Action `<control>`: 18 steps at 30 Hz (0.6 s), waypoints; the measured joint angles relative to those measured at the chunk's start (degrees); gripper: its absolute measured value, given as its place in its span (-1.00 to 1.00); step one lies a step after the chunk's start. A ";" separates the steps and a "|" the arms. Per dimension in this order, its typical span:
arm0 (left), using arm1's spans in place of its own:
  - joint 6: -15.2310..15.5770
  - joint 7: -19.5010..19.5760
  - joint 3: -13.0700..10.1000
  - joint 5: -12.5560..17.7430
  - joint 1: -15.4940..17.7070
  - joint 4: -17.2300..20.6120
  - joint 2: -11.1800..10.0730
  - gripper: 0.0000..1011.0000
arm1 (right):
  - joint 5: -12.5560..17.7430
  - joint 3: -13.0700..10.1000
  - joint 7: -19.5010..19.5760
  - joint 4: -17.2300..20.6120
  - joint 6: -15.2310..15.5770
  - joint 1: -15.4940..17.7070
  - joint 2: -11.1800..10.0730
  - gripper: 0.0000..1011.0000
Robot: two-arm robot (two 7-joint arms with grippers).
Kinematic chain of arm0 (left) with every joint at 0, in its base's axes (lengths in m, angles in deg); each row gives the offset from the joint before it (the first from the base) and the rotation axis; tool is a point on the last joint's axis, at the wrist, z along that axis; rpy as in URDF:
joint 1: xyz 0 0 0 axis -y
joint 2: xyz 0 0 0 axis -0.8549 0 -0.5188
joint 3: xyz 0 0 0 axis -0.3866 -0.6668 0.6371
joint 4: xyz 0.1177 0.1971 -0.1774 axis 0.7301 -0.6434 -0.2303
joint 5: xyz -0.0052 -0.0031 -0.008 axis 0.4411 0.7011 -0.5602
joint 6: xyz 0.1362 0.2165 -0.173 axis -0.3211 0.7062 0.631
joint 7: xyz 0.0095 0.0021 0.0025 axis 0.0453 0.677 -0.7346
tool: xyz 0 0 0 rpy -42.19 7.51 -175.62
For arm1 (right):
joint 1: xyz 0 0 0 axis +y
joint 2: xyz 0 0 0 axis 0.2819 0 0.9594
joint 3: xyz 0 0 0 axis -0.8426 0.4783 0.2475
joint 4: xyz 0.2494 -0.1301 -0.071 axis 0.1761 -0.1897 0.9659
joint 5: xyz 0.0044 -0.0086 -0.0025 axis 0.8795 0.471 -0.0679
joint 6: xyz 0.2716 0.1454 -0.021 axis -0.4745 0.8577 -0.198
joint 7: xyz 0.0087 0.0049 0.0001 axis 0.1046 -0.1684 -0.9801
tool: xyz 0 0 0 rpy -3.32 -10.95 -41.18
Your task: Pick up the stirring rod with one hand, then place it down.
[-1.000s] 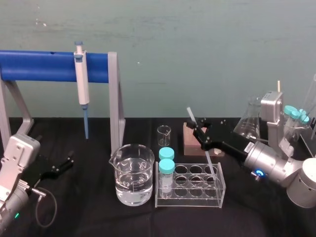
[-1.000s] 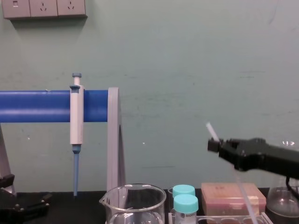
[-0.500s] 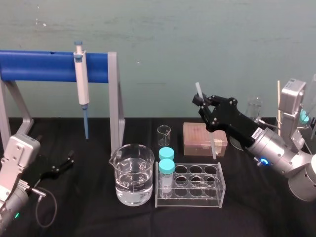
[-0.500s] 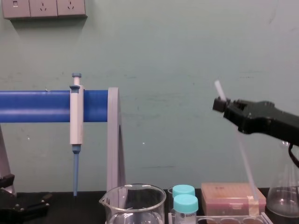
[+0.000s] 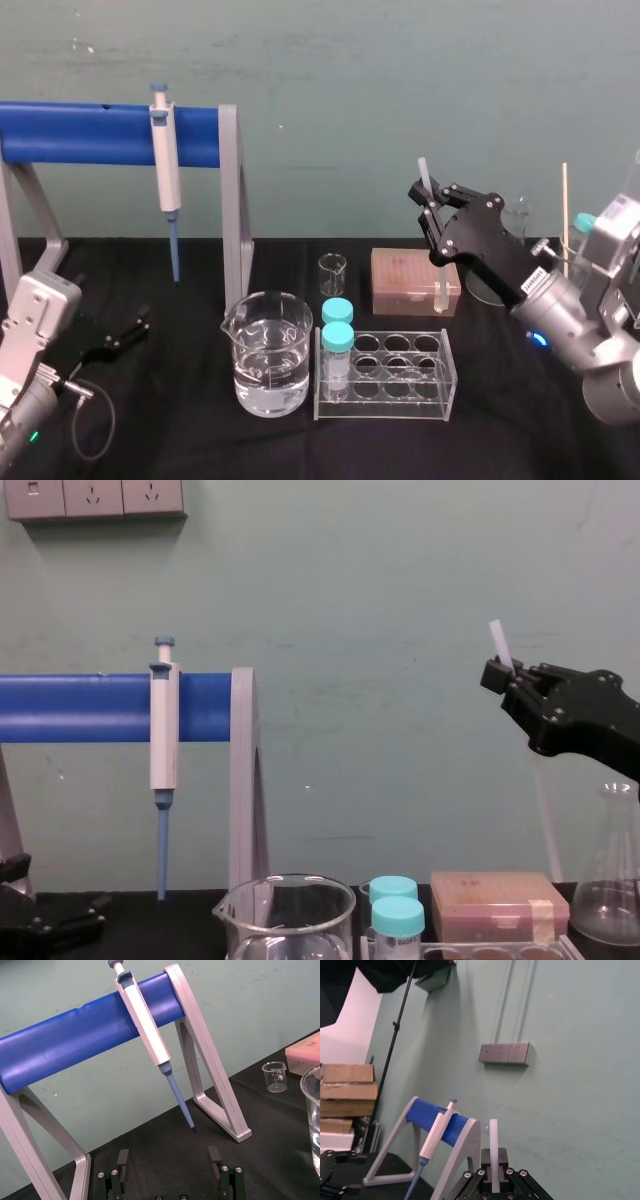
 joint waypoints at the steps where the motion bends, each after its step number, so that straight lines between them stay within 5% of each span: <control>1: 0.00 0.00 0.00 0.00 0.00 0.00 0.00 0.98 | -0.12 -0.17 0.00 -0.28 -0.82 0.17 0.23 -0.86; 7: 0.00 0.00 0.00 0.00 0.00 0.00 0.00 0.98 | 0.89 -1.84 -0.91 -3.49 -5.67 1.29 2.07 -0.86; 18: 0.00 0.00 0.00 0.00 0.00 0.00 0.00 0.98 | 2.88 -3.95 -1.66 -4.81 -5.92 3.01 3.50 -0.86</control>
